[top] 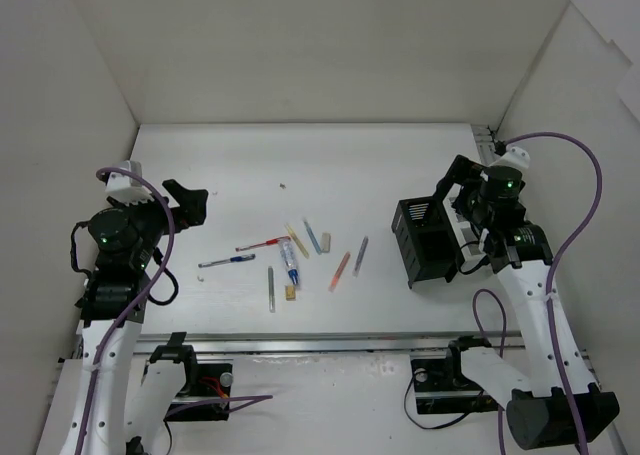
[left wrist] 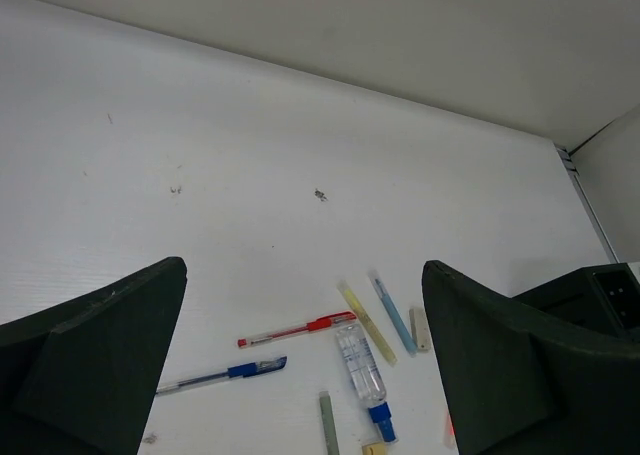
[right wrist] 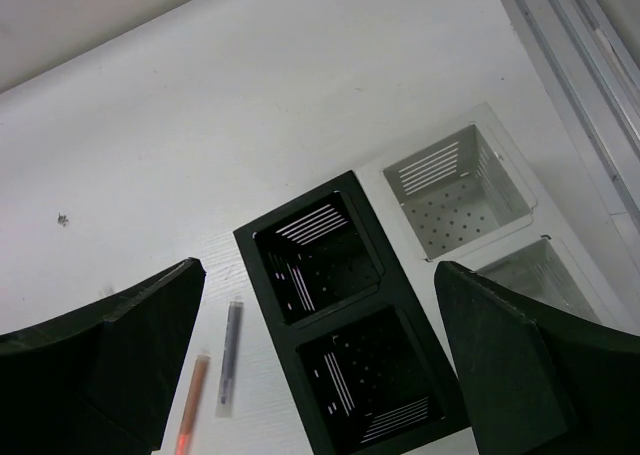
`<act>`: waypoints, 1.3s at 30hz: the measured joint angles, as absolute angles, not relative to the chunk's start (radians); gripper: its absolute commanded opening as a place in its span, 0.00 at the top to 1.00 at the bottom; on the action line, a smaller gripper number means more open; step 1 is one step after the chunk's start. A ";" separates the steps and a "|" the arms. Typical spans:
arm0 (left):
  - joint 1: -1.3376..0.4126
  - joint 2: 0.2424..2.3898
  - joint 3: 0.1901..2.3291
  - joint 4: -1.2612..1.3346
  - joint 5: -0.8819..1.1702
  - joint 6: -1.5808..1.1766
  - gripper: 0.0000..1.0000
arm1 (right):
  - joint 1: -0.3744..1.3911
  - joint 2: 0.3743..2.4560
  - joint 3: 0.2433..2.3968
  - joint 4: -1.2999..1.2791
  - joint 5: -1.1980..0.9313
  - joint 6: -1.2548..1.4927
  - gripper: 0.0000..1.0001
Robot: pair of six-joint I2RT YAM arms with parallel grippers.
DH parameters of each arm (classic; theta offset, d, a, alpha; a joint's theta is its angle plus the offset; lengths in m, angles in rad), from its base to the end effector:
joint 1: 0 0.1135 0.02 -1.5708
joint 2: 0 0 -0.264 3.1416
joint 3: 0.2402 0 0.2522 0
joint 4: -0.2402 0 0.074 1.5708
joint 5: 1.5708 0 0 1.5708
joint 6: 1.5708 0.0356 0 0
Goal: Sort the stationery into containers
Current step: Pick up the pen from the center of the board.
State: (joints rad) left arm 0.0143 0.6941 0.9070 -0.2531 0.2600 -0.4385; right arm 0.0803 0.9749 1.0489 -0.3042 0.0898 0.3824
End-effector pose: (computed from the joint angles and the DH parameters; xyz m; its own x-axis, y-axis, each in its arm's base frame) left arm 0.1523 -0.0070 0.3884 -0.1396 -0.4123 -0.9003 0.2030 0.8780 -0.4336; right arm 0.2178 0.0143 0.3850 -0.2083 0.3561 -0.9109 0.0915 0.9344 0.3443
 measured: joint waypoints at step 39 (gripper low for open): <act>0.005 0.632 0.804 -0.260 0.308 -0.365 0.00 | 0.591 1.648 1.486 -0.822 -0.265 -1.437 0.06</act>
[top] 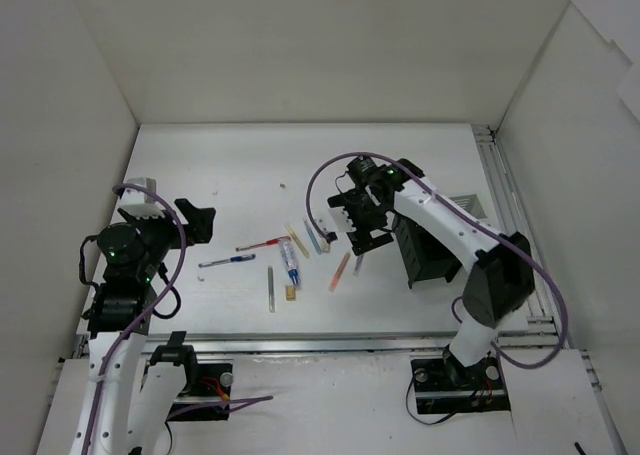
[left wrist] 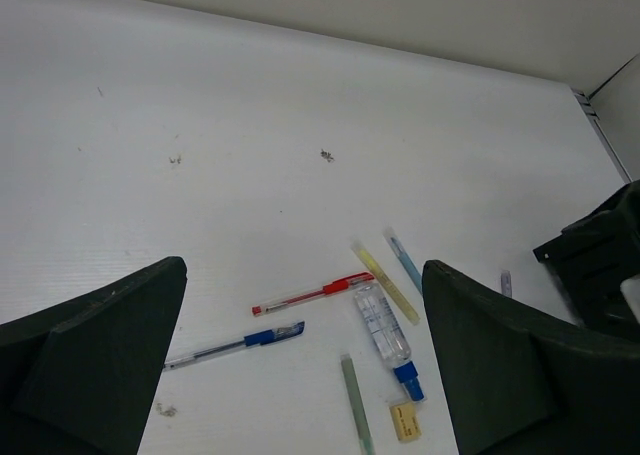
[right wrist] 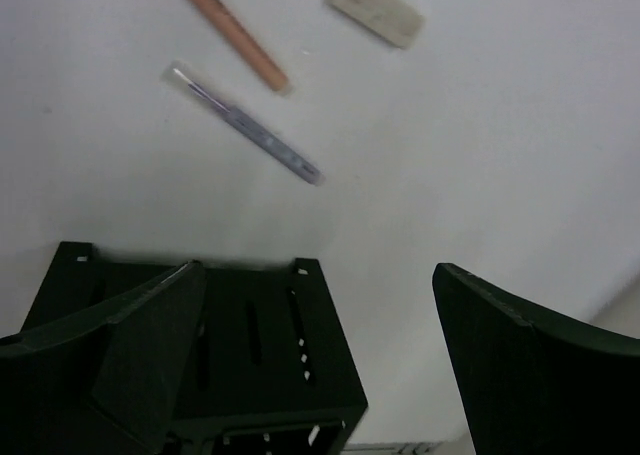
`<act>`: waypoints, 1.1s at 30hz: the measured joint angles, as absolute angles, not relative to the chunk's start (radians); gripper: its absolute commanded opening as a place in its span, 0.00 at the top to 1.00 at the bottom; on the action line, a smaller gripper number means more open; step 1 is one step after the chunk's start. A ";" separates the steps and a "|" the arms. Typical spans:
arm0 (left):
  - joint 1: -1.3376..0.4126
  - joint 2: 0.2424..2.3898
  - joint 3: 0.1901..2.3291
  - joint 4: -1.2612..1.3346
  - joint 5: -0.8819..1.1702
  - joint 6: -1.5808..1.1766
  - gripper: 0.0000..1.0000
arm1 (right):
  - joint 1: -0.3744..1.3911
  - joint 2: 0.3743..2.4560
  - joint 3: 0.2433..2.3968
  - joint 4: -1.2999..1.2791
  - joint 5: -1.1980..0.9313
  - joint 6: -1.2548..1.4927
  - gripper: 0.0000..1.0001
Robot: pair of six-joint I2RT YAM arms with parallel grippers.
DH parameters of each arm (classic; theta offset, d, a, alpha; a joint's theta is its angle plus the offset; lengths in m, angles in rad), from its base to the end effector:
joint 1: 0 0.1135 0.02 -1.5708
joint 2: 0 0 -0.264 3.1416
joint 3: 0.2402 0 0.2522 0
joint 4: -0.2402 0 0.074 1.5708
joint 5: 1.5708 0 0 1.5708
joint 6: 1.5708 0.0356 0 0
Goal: Sort the stationery into containers
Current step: Pick up the pen from the center of the board.
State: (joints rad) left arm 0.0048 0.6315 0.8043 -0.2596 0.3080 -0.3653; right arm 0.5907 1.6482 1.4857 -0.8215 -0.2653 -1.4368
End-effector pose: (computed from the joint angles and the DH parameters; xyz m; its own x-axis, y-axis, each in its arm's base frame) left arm 0.1455 -0.0101 0.3612 -0.1872 -0.3413 -0.9211 0.2468 0.8913 -0.3804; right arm 0.2870 0.2037 0.3061 0.5597 -0.7761 -0.2903 -0.7733 -0.3633 -0.5196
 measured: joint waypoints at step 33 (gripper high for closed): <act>-0.006 0.742 0.756 -0.254 0.260 -0.299 0.00 | 0.543 1.968 1.339 -0.643 -0.387 -1.383 0.49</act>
State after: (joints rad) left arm -0.0055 0.7418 0.7555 -0.2543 0.2600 -0.2989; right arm 0.5426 1.9682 1.3388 -0.6430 -0.3874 -1.3834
